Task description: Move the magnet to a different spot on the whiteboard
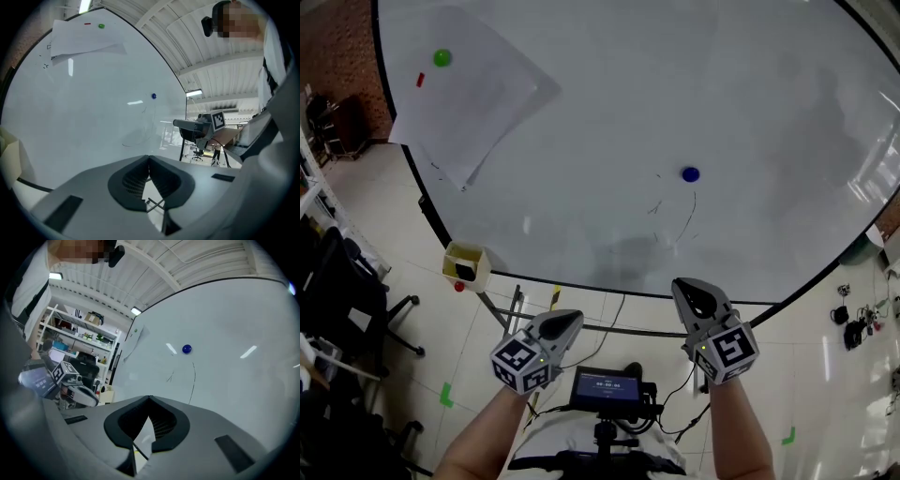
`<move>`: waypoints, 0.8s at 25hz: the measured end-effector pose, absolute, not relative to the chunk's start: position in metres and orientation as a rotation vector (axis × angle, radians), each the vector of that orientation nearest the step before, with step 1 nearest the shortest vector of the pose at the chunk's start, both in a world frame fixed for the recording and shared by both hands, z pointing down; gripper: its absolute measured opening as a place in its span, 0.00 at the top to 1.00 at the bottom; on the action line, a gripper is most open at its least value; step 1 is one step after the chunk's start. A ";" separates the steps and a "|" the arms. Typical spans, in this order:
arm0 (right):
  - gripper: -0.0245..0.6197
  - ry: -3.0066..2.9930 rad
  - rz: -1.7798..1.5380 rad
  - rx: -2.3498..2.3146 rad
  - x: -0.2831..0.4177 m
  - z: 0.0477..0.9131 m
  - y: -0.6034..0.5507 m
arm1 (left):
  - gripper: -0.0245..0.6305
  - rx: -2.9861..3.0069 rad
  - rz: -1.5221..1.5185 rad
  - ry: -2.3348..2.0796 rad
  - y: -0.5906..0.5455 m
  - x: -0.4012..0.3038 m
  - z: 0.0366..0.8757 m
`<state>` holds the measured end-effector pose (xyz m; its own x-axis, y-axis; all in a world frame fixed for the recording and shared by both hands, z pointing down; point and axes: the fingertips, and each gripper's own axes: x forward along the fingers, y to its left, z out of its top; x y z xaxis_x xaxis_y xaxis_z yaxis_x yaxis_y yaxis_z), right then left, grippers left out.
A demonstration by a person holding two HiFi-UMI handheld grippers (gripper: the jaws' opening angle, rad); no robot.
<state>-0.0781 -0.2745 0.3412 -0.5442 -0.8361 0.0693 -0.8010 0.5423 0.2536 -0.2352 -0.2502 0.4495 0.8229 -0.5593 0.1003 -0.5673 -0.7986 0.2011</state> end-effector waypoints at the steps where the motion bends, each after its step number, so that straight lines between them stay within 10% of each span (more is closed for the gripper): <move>1: 0.91 -2.581 -0.303 1.398 -0.077 0.338 -0.281 | 0.96 2.780 0.045 -0.887 -0.254 -0.237 0.449; 20: 0.83 -2.185 -0.795 1.382 -0.073 0.235 -0.360 | 0.96 2.741 0.055 -0.860 -0.289 -0.246 0.462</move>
